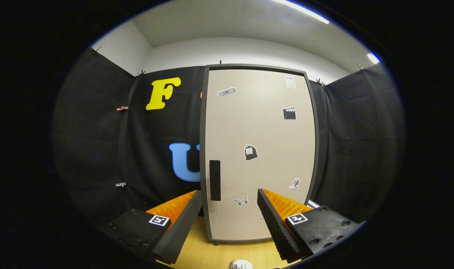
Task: Open the shoe cabinet door, grab the shoes and put them into the shoe cabinet, then close the shoe cabinet door.
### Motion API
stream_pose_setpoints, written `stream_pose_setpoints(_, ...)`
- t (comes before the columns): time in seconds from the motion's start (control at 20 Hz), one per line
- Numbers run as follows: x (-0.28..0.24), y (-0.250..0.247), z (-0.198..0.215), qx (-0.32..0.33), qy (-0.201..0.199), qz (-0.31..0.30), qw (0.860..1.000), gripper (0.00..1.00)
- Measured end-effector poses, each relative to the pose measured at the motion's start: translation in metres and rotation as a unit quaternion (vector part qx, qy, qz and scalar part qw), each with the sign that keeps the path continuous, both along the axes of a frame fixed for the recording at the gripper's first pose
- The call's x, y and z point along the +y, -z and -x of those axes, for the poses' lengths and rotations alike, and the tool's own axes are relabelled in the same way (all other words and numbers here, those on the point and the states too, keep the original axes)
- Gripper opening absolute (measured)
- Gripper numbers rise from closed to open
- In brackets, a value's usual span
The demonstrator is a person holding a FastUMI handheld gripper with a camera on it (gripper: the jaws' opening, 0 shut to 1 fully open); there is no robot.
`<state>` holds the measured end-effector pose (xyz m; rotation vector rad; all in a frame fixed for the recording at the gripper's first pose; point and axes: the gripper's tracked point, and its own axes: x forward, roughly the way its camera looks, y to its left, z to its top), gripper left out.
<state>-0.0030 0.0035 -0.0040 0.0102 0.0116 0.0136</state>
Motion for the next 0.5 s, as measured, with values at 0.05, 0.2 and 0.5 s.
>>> stream_pose_setpoints(0.05,0.000,0.001,0.000,0.001,0.000,-0.001,1.000,0.98)
stream_pose_setpoints(0.2,0.000,0.001,-0.002,0.004,-0.001,-0.004,1.000,0.98)
stream_pose_setpoints(0.5,0.007,0.006,-0.021,0.012,-0.007,-0.005,1.000,0.98)
